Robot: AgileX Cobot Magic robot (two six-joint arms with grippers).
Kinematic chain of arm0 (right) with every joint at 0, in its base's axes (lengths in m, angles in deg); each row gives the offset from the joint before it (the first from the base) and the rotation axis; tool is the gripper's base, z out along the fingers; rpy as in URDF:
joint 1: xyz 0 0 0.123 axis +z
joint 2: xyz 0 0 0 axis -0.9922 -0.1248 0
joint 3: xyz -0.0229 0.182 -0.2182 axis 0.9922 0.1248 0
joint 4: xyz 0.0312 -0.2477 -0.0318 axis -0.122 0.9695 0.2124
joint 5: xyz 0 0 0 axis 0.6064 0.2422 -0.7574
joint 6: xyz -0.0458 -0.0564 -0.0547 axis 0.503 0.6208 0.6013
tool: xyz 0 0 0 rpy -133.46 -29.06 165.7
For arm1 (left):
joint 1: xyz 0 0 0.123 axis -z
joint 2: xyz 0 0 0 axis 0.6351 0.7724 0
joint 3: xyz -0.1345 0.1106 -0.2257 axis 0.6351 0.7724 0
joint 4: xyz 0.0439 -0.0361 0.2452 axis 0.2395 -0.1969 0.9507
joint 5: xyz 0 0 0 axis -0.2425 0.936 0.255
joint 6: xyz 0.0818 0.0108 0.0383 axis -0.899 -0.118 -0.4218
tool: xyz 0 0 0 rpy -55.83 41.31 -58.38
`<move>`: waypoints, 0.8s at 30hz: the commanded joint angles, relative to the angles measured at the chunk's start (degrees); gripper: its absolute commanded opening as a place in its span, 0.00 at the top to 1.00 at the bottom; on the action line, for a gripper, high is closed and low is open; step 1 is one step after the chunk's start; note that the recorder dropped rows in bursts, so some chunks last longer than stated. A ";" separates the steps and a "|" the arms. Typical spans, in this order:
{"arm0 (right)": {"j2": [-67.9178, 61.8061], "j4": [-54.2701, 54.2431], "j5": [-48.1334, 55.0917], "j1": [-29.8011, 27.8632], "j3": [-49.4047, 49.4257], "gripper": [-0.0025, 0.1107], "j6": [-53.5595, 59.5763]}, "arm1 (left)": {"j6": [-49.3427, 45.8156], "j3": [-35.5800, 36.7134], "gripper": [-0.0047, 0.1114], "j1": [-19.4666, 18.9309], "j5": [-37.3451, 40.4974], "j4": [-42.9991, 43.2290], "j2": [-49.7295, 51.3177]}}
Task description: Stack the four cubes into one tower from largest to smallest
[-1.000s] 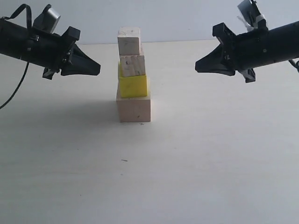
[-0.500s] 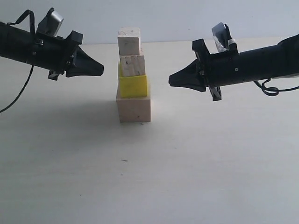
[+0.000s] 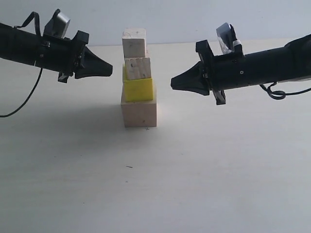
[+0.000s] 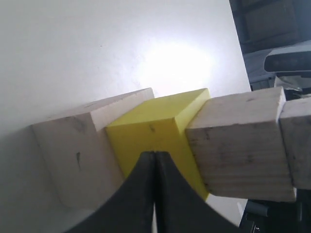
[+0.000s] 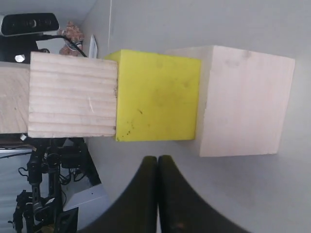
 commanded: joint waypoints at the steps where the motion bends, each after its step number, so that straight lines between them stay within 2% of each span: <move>1: -0.05 -0.07 -3.18 1.84 -0.28 0.98 0.68 | -0.64 -0.39 0.96 0.12 0.64 -0.71 -0.19; 24: -0.61 -0.47 -3.09 1.84 -2.78 0.98 1.10 | -3.04 -0.39 0.96 0.82 -0.06 -1.09 -0.19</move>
